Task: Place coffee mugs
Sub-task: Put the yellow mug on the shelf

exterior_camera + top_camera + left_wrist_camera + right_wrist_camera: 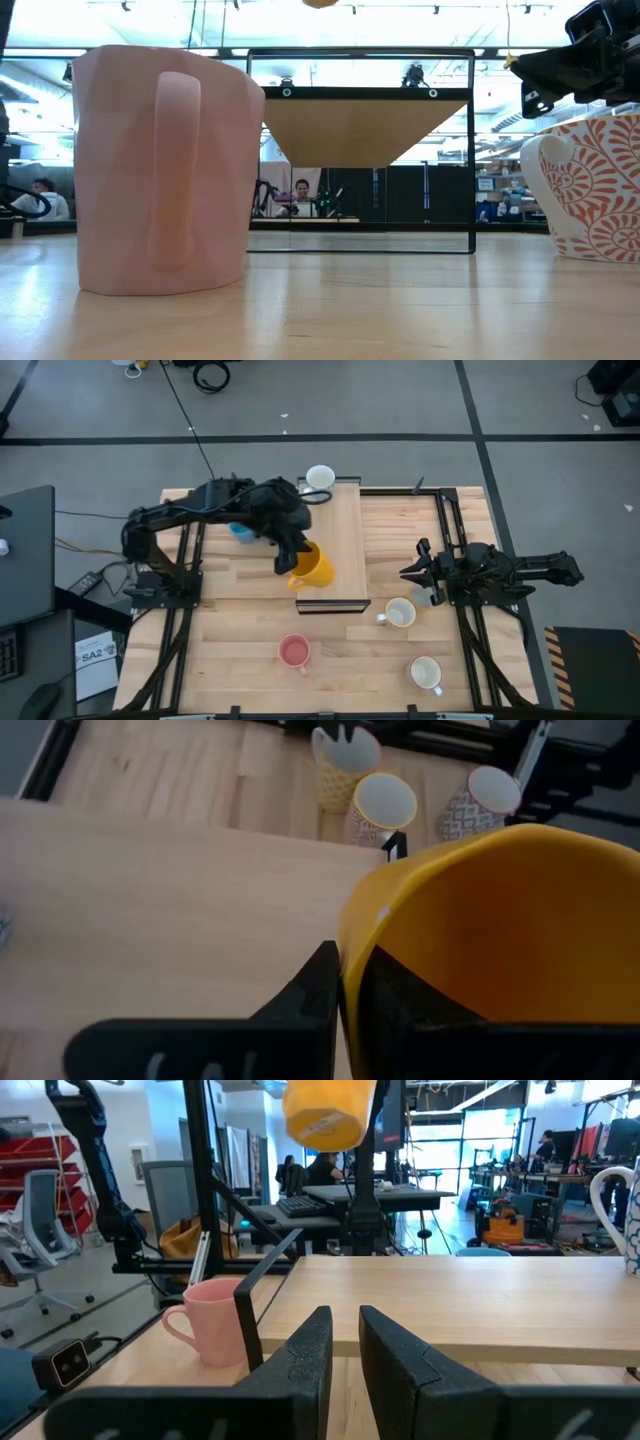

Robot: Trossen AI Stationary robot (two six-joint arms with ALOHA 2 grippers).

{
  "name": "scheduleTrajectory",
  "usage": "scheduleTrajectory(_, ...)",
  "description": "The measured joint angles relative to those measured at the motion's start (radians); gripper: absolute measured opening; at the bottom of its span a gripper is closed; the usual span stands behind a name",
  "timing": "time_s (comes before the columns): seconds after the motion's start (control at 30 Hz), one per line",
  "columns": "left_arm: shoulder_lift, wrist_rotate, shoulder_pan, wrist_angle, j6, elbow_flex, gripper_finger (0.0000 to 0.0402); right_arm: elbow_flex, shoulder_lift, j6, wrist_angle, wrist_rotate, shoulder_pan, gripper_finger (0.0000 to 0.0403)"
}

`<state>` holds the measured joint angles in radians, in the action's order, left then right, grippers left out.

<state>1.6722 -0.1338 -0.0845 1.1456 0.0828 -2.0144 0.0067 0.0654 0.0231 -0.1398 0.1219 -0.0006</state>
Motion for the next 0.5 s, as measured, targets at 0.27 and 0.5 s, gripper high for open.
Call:
scheduleTrajectory(0.27,0.069,-0.002,0.0,0.011,-0.1,-0.01,0.0031,0.0,0.0,0.0,0.0,0.0,0.0,0.0061)
scheduleTrajectory(0.5,0.112,-0.001,0.01,0.011,-0.223,-0.01,0.0031,0.0,0.0,0.0,0.003,0.0,0.0,0.0061)
